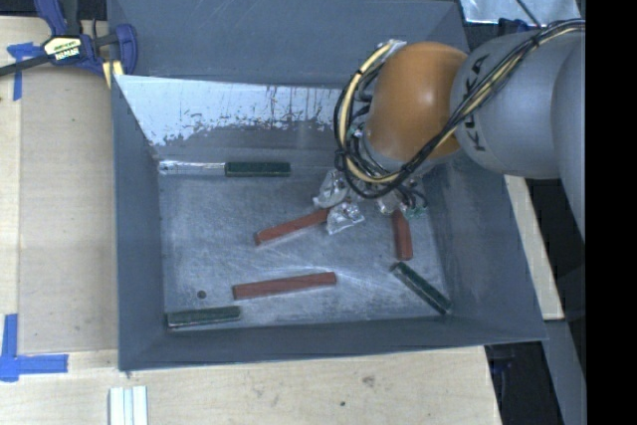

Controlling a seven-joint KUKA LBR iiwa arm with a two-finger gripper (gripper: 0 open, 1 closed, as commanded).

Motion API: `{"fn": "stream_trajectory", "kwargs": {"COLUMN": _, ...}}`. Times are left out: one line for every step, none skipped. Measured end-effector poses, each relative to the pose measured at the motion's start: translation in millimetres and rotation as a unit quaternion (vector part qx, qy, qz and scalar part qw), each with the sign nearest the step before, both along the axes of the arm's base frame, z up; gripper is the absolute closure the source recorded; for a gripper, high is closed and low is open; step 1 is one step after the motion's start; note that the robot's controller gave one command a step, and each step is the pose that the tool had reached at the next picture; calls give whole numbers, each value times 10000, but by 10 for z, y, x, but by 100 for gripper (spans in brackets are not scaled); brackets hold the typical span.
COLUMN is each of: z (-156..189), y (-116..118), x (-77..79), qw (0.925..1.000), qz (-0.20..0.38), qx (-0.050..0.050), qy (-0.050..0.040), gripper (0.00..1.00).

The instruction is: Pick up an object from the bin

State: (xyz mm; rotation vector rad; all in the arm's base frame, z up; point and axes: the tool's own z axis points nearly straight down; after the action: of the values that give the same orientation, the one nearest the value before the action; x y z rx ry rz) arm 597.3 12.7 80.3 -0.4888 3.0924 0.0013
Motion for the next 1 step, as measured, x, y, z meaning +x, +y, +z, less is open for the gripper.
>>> {"fn": "stream_trajectory", "kwargs": {"z": 0, "y": 0, "x": 0, "qw": 10000, "qz": 2, "qx": -1, "qy": 0, "gripper": 100}}
